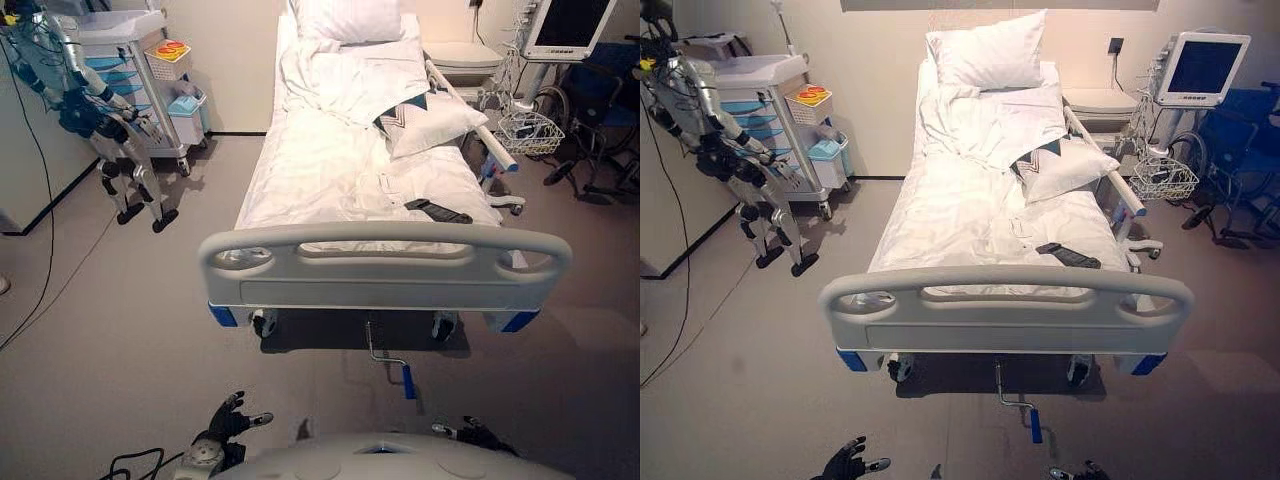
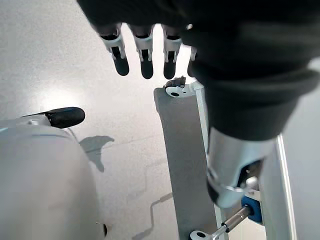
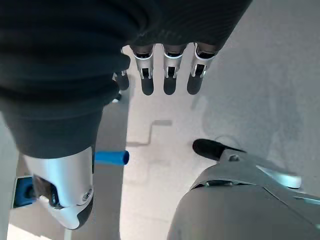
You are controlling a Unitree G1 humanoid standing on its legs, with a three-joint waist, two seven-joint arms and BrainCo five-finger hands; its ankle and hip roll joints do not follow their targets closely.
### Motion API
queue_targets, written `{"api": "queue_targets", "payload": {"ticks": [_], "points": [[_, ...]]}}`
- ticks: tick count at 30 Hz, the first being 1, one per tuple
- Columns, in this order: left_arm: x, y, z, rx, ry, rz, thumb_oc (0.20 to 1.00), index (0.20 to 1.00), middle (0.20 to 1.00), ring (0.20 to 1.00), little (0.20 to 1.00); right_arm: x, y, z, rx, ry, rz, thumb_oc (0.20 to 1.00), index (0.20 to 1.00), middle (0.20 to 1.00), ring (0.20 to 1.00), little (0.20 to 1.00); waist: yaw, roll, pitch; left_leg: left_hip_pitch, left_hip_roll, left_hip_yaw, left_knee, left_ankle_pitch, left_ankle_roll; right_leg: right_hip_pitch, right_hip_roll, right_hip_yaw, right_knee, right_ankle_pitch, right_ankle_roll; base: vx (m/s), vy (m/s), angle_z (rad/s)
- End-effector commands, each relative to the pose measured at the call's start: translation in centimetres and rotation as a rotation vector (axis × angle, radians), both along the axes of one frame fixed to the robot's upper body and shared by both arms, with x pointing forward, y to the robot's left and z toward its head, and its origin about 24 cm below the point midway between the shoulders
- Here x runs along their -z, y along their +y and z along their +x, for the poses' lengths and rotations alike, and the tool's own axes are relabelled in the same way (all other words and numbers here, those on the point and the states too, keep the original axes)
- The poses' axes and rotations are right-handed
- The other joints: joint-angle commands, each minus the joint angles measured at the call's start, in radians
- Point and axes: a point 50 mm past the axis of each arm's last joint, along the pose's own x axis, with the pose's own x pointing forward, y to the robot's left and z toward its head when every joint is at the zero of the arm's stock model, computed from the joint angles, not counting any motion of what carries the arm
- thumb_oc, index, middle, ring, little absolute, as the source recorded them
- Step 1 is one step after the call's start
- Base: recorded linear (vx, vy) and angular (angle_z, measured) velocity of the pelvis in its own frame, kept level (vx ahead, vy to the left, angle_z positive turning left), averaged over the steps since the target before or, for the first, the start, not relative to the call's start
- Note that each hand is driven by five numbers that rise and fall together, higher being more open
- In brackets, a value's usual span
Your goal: Raise the hospital bed
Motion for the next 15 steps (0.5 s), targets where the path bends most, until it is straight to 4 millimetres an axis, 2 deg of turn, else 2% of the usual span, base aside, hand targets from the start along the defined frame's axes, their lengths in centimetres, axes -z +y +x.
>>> {"api": "queue_targets", "payload": {"ticks": [1, 10, 15], "points": [[-0.7, 0.3, 2.8, 0.036, -0.071, 0.012, 1.0, 1.0, 1.0, 1.0, 1.0, -0.6, -0.1, 3.5, -0.031, -0.059, -0.012, 1.0, 1.0, 1.0, 1.0, 1.0, 0.004, -0.051, 0.076, 0.046, -0.042, -0.022, 0.024, -0.027, 0.047, 0.106, -0.028, -0.033, 0.018, -0.082, 0.063, 0.16, 0.053, -0.17], [-0.7, 0.4, 2.7, 0.016, -0.067, 0.008, 1.0, 1.0, 1.0, 1.0, 1.0, -0.6, 0.0, 3.6, -0.034, -0.059, -0.009, 1.0, 1.0, 1.0, 1.0, 1.0, -0.001, -0.049, 0.083, 0.041, -0.042, -0.018, 0.025, -0.026, 0.046, 0.097, -0.027, -0.029, 0.019, -0.083, 0.062, 0.0, 0.0, 0.0], [-1.1, 0.8, 3.6, -0.004, -0.104, 0.009, 1.0, 1.0, 1.0, 1.0, 1.0, -1.0, -0.4, 4.7, -0.036, -0.097, -0.017, 1.0, 1.0, 1.0, 1.0, 1.0, -0.007, -0.039, 0.106, 0.01, -0.041, -0.016, 0.026, -0.016, 0.044, 0.056, -0.024, -0.018, 0.028, -0.078, 0.061, 0.0, -0.003, -0.01]]}}
